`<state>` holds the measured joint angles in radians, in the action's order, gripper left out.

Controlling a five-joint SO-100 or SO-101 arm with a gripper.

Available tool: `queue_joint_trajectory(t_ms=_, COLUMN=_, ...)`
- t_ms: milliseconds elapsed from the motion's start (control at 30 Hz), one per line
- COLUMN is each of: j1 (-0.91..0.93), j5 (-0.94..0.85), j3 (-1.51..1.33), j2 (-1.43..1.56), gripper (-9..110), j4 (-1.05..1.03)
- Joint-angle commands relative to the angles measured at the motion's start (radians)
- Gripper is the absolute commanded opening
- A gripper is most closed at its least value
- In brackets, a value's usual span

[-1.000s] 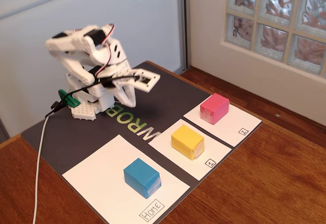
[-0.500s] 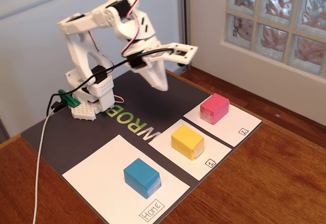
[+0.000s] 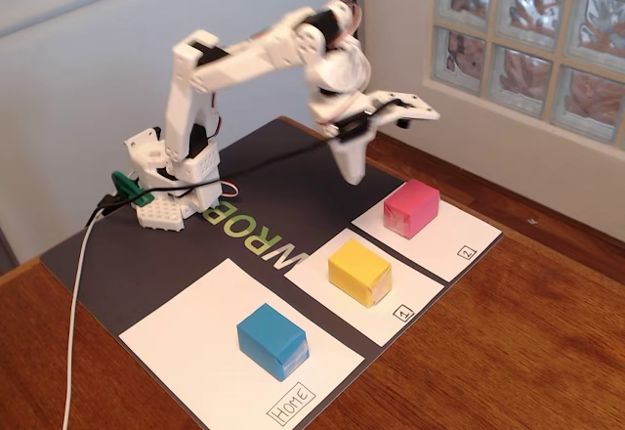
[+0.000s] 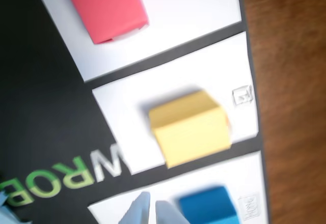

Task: Move box red to home

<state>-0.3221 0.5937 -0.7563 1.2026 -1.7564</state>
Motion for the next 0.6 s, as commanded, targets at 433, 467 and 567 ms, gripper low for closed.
queue_joint_trajectory(t_ms=433, j1=-0.166, j5=-0.02, j3=0.238, j2=-0.186, gripper=6, j4=-0.032)
queue_joint_trajectory(t_ms=467, j1=-0.172, j5=-0.009, j3=0.244, j2=-0.195, gripper=6, j4=-0.028)
queue_joint_trajectory(t_ms=567, j1=-0.189, j5=0.014, j3=0.244, j2=-0.212, gripper=6, j4=-0.012)
